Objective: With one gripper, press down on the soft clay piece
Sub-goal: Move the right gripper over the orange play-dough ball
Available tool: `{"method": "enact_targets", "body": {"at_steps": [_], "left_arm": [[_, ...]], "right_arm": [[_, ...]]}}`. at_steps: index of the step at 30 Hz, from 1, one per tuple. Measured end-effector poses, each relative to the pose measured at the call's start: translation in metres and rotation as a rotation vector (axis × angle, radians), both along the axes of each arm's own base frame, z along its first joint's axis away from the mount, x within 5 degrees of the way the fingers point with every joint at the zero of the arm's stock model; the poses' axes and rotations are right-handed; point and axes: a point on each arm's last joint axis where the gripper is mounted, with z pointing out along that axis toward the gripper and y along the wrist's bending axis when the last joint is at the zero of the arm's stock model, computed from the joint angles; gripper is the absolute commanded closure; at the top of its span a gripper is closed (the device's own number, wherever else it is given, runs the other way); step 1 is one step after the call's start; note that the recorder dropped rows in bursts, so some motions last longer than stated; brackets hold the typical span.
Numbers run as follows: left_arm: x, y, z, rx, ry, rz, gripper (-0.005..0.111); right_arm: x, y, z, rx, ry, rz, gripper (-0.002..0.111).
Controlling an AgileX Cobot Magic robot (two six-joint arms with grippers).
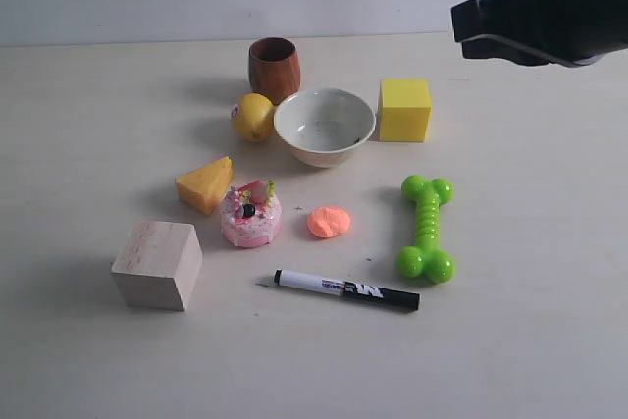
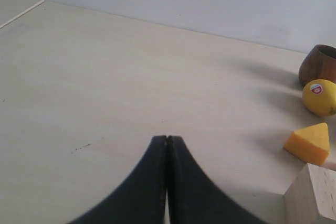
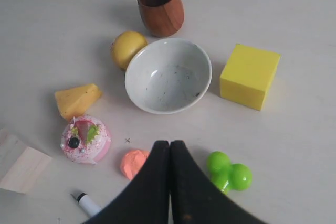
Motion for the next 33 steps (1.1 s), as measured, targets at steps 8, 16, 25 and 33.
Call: {"method": "enact_targets", "body": {"at_steps": [8,16,25,33], "left_arm": [[0.0,0.0,0.0,0.0,0.0,0.0,0.107],[0.0,0.0,0.0,0.0,0.0,0.0,0.107],[0.0,0.0,0.0,0.0,0.0,0.0,0.107],[0.0,0.0,0.0,0.0,0.0,0.0,0.107]], "right_arm": [[0.001,0.002,0.002,0.05,-0.005,-0.024,0.108],[0.02,0.01,-0.021,0.107,0.085,-0.075,0.108],[0.04,0.019,-0.072,0.024,0.235,-0.036,0.108],[0.053,0.042,-0.083,0.05,0.264,0.081,0.108]]}}
